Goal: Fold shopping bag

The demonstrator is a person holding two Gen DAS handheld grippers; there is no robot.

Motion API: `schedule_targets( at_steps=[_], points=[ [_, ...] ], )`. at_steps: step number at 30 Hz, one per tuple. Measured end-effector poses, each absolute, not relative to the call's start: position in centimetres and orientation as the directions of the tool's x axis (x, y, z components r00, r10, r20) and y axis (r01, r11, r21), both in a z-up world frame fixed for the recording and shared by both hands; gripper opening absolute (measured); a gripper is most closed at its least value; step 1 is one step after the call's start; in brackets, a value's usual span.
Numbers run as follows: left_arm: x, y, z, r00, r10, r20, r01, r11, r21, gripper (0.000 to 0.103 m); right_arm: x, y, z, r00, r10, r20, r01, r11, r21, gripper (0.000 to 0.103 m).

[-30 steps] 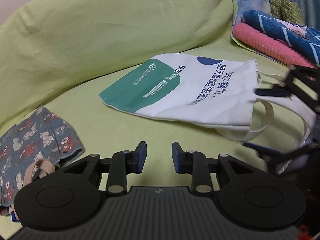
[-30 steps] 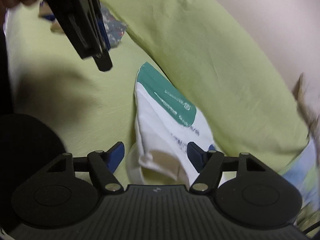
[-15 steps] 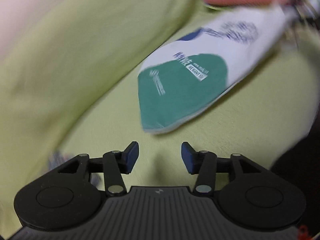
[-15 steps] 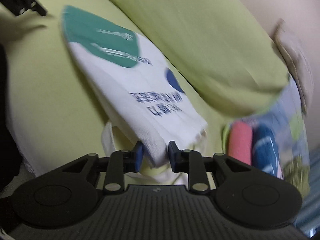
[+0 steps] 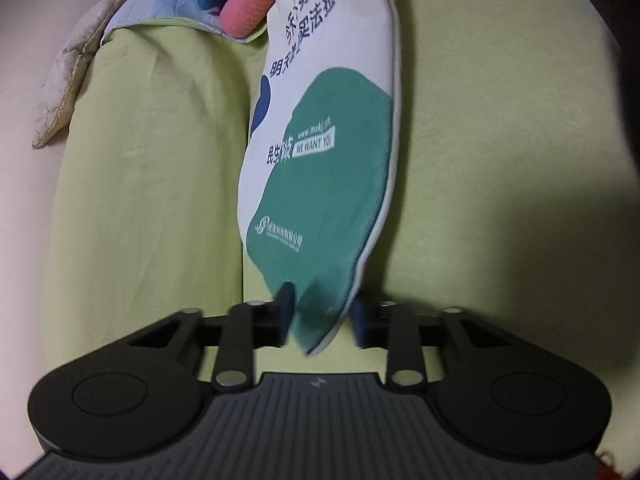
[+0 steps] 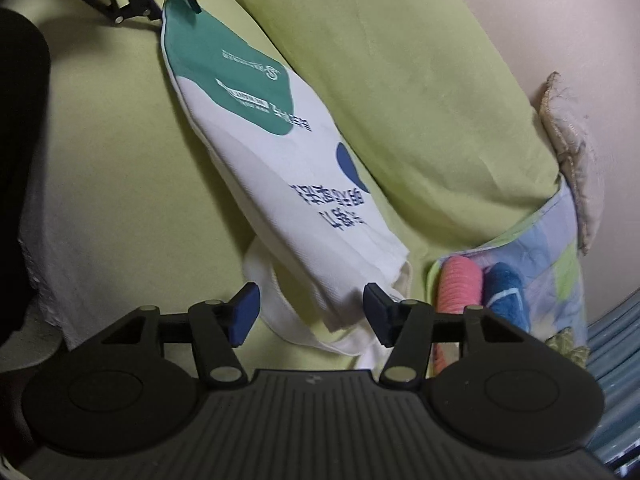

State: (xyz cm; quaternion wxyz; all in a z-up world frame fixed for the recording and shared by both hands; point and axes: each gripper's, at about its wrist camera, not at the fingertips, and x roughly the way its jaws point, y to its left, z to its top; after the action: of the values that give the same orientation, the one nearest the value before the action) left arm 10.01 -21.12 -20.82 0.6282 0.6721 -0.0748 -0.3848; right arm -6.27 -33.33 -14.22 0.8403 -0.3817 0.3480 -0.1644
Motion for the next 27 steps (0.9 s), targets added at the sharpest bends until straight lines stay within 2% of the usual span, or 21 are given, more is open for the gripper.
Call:
schedule_targets(
  at_steps=[3,4,5,7,9,10,11,13,16,21,27],
  points=[
    [10.5,-21.8,-20.4,0.697,-0.555,-0.455,0.447,-0.160,0.880,0.032,-6.0,-33.9,-14.4,0.705,-0.563,-0.432,0.027,0.630,-0.776,0.048],
    [10.7,-22.0,-20.4,0.705,-0.541,-0.458,0.456,-0.147,0.877,0.033,-5.7,-34.1,-14.6,0.702,-0.574,-0.423,0.031,0.617,-0.786,0.039],
    [10.9,-22.2,-20.6,0.720,-0.531,-0.447,0.447,-0.138,0.884,0.034,-5.5,-34.2,-14.6,0.703,-0.580,-0.412,0.033,0.605,-0.796,0.035],
    [11.0,-22.4,-20.9,0.738,-0.523,-0.426,0.425,-0.129,0.896,0.034,-5.0,-34.5,-14.6,0.710,-0.571,-0.412,0.021,0.602,-0.798,0.035],
    [11.0,-22.7,-21.1,0.736,-0.526,-0.427,0.435,-0.116,0.893,0.027,-4.5,-34.6,-15.1,0.710,-0.572,-0.411,-0.002,0.582,-0.813,0.035],
    [11.1,-22.9,-21.1,0.728,-0.525,-0.440,0.455,-0.109,0.884,0.020,-4.3,-34.6,-15.5,0.710,-0.572,-0.411,-0.016,0.571,-0.821,0.030],
    [11.2,-23.1,-20.9,0.720,-0.522,-0.457,0.479,-0.103,0.872,0.008,-4.2,-34.5,-15.7,0.710,-0.566,-0.418,-0.029,0.570,-0.821,0.024],
    [11.4,-23.1,-20.3,0.706,-0.514,-0.487,0.528,-0.076,0.846,0.006,-4.1,-34.7,-15.5,0.710,-0.554,-0.435,-0.027,0.596,-0.803,0.019],
    [11.9,-22.7,-17.6,0.688,-0.516,-0.511,0.600,0.008,0.800,0.006,-4.2,-35.2,-13.1,0.723,-0.548,-0.420,0.017,0.622,-0.783,0.018],
    [11.5,-20.9,-8.3,0.708,-0.571,-0.416,0.600,0.175,0.781,0.006,-4.9,-35.9,-5.0,0.802,-0.528,-0.279,0.103,0.583,-0.806,0.016],
    [9.1,-18.2,4.6,0.769,-0.612,-0.184,0.442,0.302,0.845,0.007,-6.0,-36.8,6.2,0.884,-0.454,-0.107,0.189,0.557,-0.809,0.014]
  ],
)
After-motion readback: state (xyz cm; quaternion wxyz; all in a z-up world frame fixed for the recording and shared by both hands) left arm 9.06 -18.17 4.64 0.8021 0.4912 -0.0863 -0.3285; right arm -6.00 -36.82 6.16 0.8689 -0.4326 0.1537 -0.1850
